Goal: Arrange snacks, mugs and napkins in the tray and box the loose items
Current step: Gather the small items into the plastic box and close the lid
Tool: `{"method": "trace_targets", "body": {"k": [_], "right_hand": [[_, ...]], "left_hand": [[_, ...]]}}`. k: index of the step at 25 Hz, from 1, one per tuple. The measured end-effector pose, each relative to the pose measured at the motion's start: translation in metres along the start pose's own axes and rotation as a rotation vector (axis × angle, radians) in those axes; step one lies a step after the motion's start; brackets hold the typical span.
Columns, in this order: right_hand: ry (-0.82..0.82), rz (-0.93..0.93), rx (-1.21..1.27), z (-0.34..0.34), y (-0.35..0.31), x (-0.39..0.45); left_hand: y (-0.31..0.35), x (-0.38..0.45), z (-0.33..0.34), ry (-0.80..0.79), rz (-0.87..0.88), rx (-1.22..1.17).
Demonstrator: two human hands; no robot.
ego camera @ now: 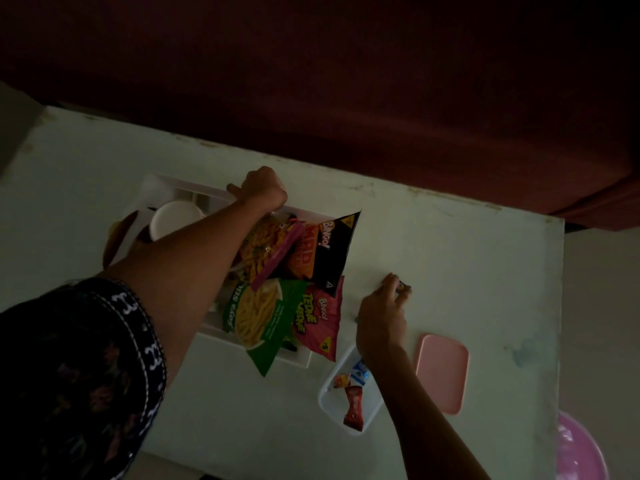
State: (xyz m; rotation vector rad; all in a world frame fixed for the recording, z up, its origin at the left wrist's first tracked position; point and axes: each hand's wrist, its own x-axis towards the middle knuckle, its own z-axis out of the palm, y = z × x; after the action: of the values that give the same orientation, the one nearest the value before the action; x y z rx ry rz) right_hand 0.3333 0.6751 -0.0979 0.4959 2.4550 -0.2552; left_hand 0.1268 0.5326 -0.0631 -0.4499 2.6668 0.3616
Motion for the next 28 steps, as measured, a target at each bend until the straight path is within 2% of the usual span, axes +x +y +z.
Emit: {"method": "trace_targets", "body": {"k": [5, 9, 11, 13, 16, 18, 20, 22, 26, 28], "right_hand": [[0.001, 0.003, -0.014, -0.007, -0.003, 0.002], [0.030, 0.026, 0.053, -0.012, -0.006, 0.005], [0.060, 0.042, 0.136, -0.015, -0.008, 0.004], [0.090, 0.040, 0.159, -0.017, -0.006, 0.004], [0.094, -0.067, 0.093, -0.017, 0.004, 0.003], [0.066, -0.158, 0.055, -0.019, 0.014, 0.003], [0.059, -0.197, 0.156, -0.024, 0.029, 0.000], [0.094, -0.145, 0.399, -0.029, 0.043, -0.009], [0.381, -0.019, 0.537, -0.019, 0.066, -0.062], [0.421, -0.033, 0.689, -0.006, 0.064, -0.098]], "left_hand": [[0.000, -0.007, -0.008, 0.271, 0.368, -0.361], [0.008, -0.073, -0.024, 0.314, 0.563, -0.674], [-0.002, -0.128, -0.022, 0.266, 0.548, -0.839], [-0.019, -0.182, -0.007, 0.146, 0.499, -0.914], [-0.041, -0.253, 0.029, -0.128, 0.394, -0.919], [-0.053, -0.281, 0.053, -0.240, 0.318, -0.871], [-0.061, -0.293, 0.072, -0.272, 0.251, -0.792], [-0.065, -0.291, 0.083, -0.263, 0.241, -0.703], [-0.063, -0.287, 0.093, -0.219, 0.278, -0.614], [-0.063, -0.289, 0.094, -0.234, 0.280, -0.605]]}}
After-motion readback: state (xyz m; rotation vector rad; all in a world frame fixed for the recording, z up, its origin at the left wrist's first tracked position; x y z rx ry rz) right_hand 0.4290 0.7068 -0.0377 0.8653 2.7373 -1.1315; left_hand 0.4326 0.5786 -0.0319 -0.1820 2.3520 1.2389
